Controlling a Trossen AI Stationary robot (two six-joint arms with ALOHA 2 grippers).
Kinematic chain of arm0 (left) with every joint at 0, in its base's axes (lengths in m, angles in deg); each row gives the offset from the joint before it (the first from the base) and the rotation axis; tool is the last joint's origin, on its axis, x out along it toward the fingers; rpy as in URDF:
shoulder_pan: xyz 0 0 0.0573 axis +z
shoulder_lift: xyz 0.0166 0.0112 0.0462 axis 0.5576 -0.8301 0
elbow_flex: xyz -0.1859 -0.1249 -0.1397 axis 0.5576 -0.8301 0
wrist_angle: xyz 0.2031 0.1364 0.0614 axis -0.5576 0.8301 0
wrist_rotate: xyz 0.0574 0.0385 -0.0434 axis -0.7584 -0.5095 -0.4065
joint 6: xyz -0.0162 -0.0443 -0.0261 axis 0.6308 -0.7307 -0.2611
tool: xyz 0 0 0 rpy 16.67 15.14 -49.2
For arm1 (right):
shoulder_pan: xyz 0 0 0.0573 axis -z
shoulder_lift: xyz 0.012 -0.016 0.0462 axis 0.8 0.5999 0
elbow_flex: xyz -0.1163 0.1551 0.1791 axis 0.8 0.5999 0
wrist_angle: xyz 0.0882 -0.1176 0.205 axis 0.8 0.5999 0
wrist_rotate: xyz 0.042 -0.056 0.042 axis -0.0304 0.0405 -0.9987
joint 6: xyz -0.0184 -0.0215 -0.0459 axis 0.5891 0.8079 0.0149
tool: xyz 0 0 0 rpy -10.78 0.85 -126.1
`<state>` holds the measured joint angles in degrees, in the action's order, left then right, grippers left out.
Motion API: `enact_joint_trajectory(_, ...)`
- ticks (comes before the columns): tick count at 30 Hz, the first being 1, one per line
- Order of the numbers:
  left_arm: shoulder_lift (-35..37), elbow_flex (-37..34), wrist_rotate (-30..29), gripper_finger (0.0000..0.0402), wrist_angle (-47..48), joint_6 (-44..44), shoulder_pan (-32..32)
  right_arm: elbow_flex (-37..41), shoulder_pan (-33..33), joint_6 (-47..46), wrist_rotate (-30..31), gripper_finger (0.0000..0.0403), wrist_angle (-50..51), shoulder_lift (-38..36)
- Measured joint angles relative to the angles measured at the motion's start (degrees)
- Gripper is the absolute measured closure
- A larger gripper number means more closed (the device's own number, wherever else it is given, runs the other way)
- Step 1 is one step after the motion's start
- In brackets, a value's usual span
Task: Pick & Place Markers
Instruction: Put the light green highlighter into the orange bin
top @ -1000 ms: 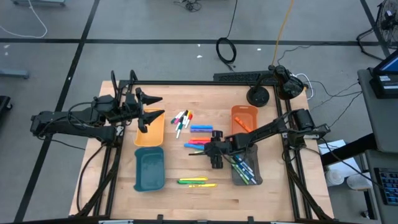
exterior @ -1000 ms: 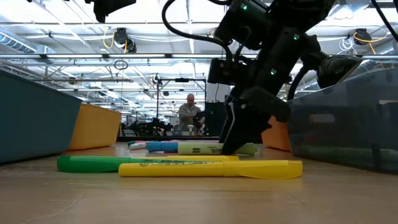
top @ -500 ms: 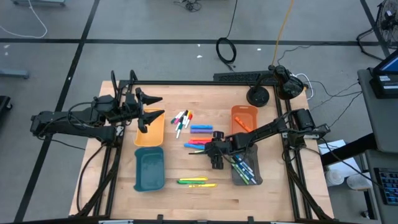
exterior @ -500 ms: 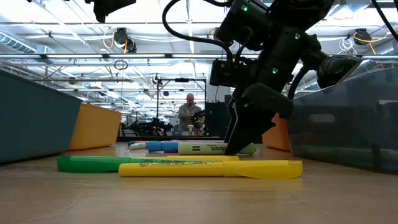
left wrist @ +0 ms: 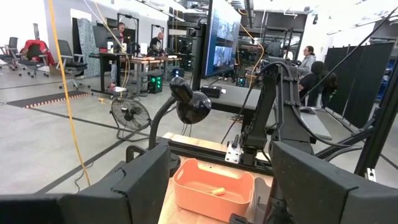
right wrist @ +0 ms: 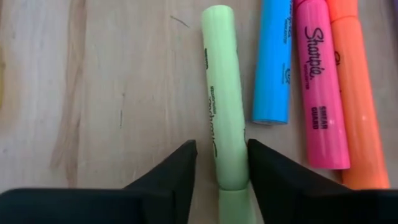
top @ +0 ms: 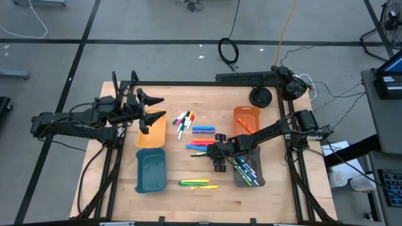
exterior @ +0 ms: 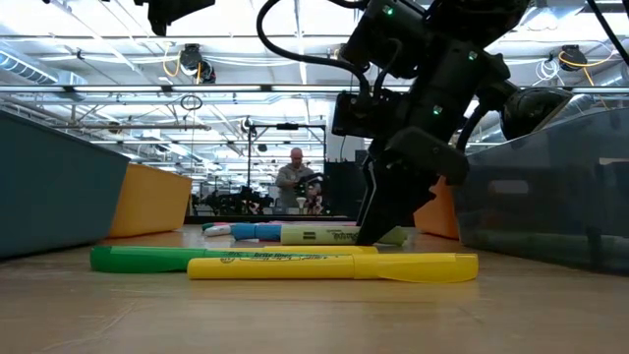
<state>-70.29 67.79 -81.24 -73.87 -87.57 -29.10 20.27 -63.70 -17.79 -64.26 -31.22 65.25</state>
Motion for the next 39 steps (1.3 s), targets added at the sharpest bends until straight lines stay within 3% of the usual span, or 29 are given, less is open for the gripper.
enact_joint_trajectory(11,-0.01,0.0,0.01,0.0119,0.0,0.02,-0.01,0.02,0.0,1.7,0.06,0.0349,0.02,0.02)
enact_joint_trajectory(39,-0.01,0.0,0.0,0.0119,0.0,0.01,0.01,0.04,0.02,1.97,0.0,0.0344,0.02,0.04)
